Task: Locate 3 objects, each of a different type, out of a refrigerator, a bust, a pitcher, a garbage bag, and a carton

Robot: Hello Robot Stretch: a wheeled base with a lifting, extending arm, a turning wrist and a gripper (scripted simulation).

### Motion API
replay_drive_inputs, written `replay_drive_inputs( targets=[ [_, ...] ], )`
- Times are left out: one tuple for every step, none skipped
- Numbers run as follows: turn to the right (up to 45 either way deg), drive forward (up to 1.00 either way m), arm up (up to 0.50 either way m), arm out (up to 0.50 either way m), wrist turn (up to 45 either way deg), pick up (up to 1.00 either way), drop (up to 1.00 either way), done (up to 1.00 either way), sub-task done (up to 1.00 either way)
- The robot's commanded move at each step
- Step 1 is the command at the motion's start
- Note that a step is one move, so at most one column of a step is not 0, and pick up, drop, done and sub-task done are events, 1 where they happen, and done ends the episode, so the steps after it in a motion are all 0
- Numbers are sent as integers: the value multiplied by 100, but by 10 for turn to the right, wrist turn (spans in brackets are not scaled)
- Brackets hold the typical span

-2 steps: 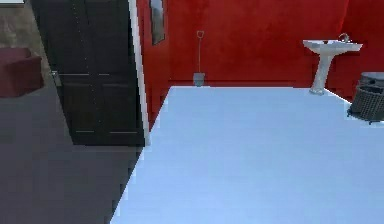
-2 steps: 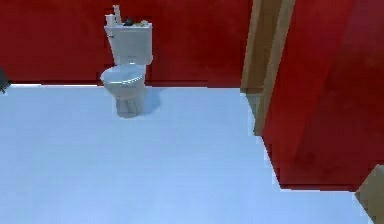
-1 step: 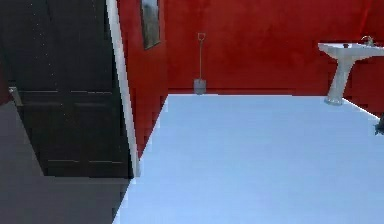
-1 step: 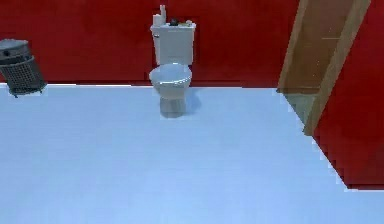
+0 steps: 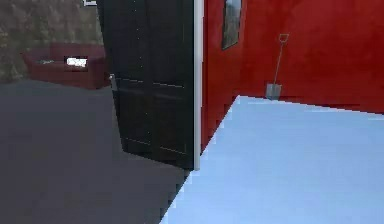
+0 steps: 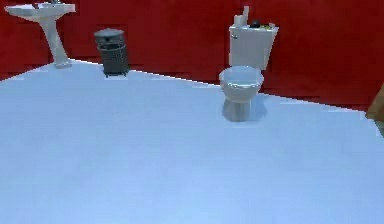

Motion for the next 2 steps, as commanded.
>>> replay_drive_inputs(
  targets=[
    [0,60,0,0,0,0,0,0,0],
    [-450,0,0,0,0,0,0,0,0]
  ],
)
